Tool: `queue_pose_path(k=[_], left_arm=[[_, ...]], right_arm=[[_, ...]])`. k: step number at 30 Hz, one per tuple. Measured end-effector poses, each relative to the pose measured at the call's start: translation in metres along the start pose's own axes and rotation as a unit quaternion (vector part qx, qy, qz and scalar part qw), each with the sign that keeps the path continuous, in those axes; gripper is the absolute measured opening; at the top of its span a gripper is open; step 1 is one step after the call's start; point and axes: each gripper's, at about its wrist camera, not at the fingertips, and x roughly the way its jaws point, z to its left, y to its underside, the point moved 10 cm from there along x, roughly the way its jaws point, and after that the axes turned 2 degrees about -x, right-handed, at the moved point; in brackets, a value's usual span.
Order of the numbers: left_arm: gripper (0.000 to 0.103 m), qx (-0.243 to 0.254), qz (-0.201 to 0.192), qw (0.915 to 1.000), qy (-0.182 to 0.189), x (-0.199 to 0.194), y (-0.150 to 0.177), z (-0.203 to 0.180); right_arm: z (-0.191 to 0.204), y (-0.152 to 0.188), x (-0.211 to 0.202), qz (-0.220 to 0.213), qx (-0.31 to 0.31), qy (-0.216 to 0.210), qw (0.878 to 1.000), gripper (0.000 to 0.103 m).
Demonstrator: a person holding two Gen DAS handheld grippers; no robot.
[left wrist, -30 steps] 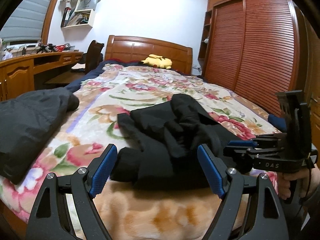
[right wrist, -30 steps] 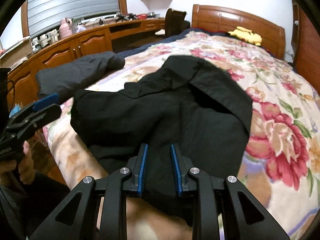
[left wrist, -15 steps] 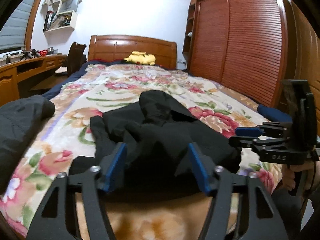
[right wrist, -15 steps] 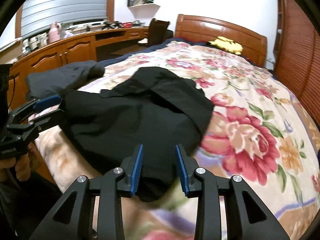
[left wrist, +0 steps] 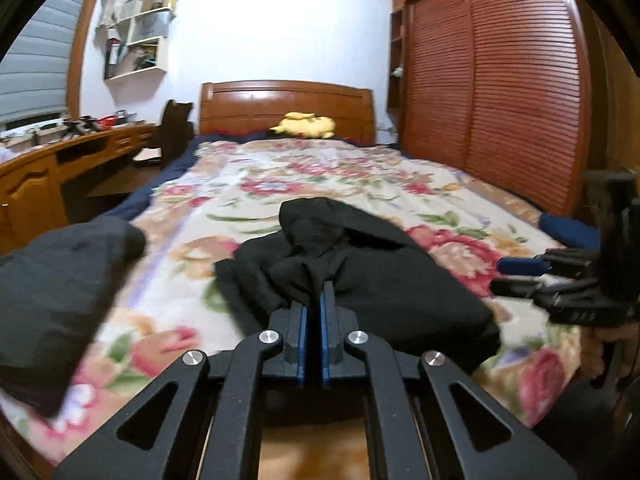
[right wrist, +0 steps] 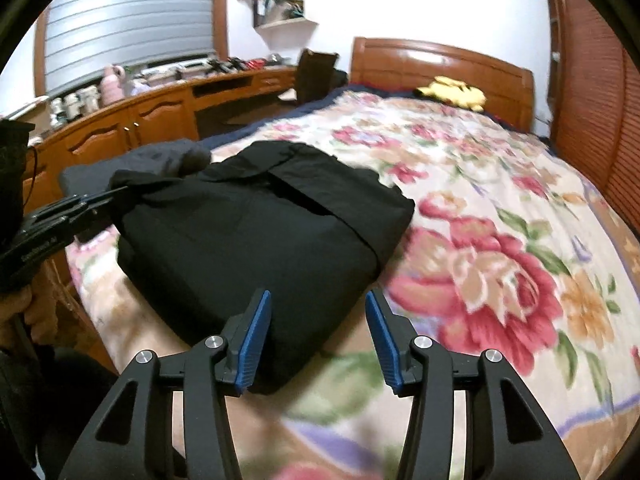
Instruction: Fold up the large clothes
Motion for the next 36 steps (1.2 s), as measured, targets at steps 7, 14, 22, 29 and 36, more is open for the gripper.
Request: queue_pose_path(k=[7,14,22,29,36], left_arm=[[0.006,-0.013,0.036,0.9989,-0.026,0.005,0.041,0.038],[0.006,-0.007,0.049,0.9984,-0.028,0.013,0.058,0.036],[0.023,-0.019,0.043,0.9987,-0.02,0.004,0.055,0.039],[0.049,-0.019,0.046,0.9984,-0.027,-0.01,0.057,0.054],[0.049,-0.016,0.065,0.9973,-0.031,-0.001,0.068,0.06]], right_arm=[[0.056,-0.008,0.025,0.009,-0.022,-0.065,0.998,0.032],[0.068,0.029,0.06,0.056,-0.049,-0.057,0.996,0.031],[0.065,0.01,0.049,0.054,-0.046,-0.076,0.995,0.032],[0.006,-0.028,0.049,0.025,-0.038,-0.029,0.999,0.064],[-0.031,-0.045,0.104,0.055,-0.019,0.001,0.998,0.066]])
